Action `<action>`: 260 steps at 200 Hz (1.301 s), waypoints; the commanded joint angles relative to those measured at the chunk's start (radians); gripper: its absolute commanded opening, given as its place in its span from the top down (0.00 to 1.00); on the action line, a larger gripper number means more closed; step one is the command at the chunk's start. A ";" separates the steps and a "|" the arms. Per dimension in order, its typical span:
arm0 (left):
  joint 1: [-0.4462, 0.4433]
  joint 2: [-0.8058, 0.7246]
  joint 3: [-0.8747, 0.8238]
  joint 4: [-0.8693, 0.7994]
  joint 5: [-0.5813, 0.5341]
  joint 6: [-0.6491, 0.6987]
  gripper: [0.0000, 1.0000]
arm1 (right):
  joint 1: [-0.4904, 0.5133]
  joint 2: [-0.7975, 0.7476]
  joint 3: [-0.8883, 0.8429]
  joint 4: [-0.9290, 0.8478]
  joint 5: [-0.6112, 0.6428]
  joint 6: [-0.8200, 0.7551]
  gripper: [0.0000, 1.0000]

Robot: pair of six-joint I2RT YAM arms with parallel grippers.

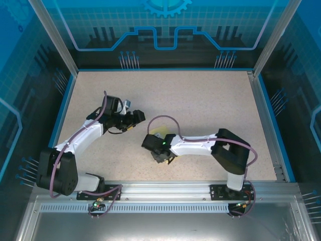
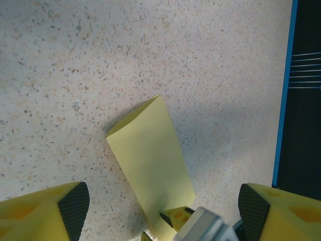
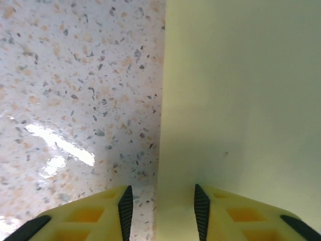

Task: Fold a paper plane with a square sheet of paper (pick it up from the middle)
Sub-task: Turn over the paper at the center of the table, then third fold the triangle at the center of the table.

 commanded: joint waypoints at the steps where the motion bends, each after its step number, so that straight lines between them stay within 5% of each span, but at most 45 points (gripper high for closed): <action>1: 0.009 -0.006 -0.032 0.004 0.043 0.018 0.18 | -0.065 -0.137 -0.091 0.169 -0.157 0.009 0.56; 72: -0.153 -0.007 -0.063 0.060 -0.003 -0.028 0.24 | -0.309 -0.395 -0.313 0.219 -0.355 -0.049 0.54; 142: -0.410 0.113 0.005 -0.045 -0.297 -0.023 0.49 | -0.466 -0.490 -0.429 0.230 -0.437 -0.075 0.54; 260: -0.567 0.369 0.119 -0.087 -0.435 -0.026 0.71 | -0.533 -0.502 -0.511 0.278 -0.509 -0.079 0.54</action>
